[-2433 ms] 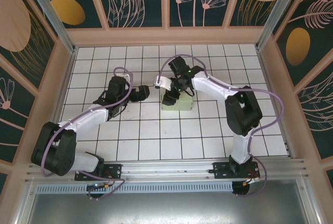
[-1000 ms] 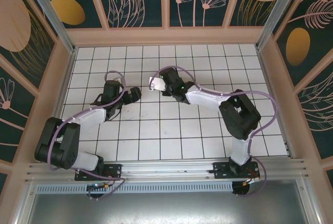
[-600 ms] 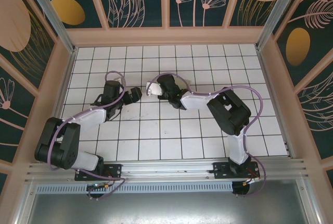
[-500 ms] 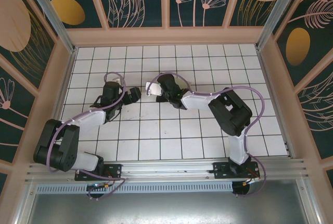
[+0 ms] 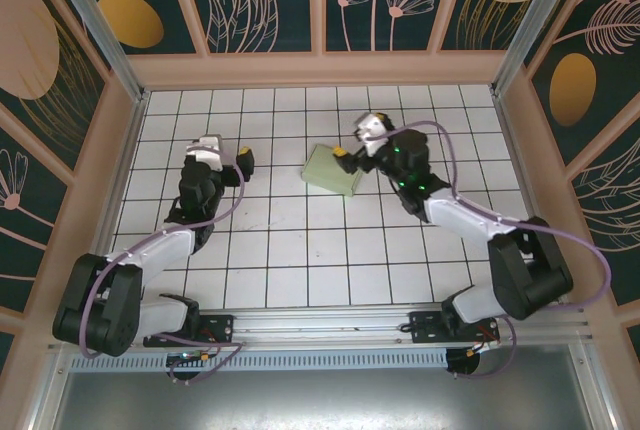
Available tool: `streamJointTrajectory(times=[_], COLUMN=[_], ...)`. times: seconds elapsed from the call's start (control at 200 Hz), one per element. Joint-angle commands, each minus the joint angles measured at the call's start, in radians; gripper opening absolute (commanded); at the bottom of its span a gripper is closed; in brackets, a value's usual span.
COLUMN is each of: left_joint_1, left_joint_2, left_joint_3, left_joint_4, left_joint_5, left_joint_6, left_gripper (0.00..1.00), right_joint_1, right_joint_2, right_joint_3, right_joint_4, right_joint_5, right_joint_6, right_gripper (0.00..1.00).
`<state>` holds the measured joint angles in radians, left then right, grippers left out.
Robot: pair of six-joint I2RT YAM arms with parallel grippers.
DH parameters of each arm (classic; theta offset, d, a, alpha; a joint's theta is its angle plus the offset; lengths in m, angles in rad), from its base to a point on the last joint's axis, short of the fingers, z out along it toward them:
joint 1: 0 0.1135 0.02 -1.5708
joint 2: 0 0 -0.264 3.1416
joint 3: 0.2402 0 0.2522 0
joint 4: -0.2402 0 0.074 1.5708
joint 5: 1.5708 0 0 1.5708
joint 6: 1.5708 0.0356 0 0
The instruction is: Fold the paper box
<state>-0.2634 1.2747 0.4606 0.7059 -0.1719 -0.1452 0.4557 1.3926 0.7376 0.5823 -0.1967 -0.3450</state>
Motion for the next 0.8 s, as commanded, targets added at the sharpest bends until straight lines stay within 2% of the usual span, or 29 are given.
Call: streamJointTrajectory(times=[0.0, 0.15, 0.22, 0.355, 0.47, 0.596, 0.656, 0.796], left_joint_1=[0.043, 0.107, 0.149, 0.209, 0.246, 0.248, 0.246, 0.247], left_joint_2=[0.02, 0.065, 0.1, 0.183, 0.255, 0.245, 0.246, 0.246], left_joint_3=[-0.049, -0.136, -0.155, -0.186, -0.23, -0.221, -0.227, -0.227], left_joint_4=[0.132, 0.281, 0.339, 0.452, 0.598, 0.557, 0.573, 0.574], left_joint_5=[-0.09, -0.11, -0.077, 0.002, 0.042, 0.022, -0.001, 0.0], left_joint_6=[0.146, 0.199, 0.155, 0.111, 0.076, 0.071, 0.066, 0.067], left_gripper=[0.99, 0.99, 0.99, 0.99, 0.99, 0.99, 0.99, 0.99], right_joint_1=[-0.094, -0.231, -0.294, -0.429, -0.495, -0.52, -0.525, -0.537], right_joint_2=[-0.087, -0.17, -0.18, -0.103, 0.015, 0.177, 0.146, 0.166], right_joint_3=[-0.136, -0.302, -0.371, -0.502, -0.568, -0.584, -0.557, -0.54], right_joint_4=[0.144, 0.191, 0.233, 0.454, 0.687, 0.884, 0.772, 0.774], right_joint_5=[0.061, 0.231, 0.273, 0.217, 0.095, 0.05, 0.056, 0.065], right_joint_6=[0.187, 0.223, 0.251, 0.318, 0.344, 0.357, 0.362, 0.383], right_gripper=[0.99, 0.99, 0.99, 0.99, 0.99, 0.99, 0.99, 0.99])
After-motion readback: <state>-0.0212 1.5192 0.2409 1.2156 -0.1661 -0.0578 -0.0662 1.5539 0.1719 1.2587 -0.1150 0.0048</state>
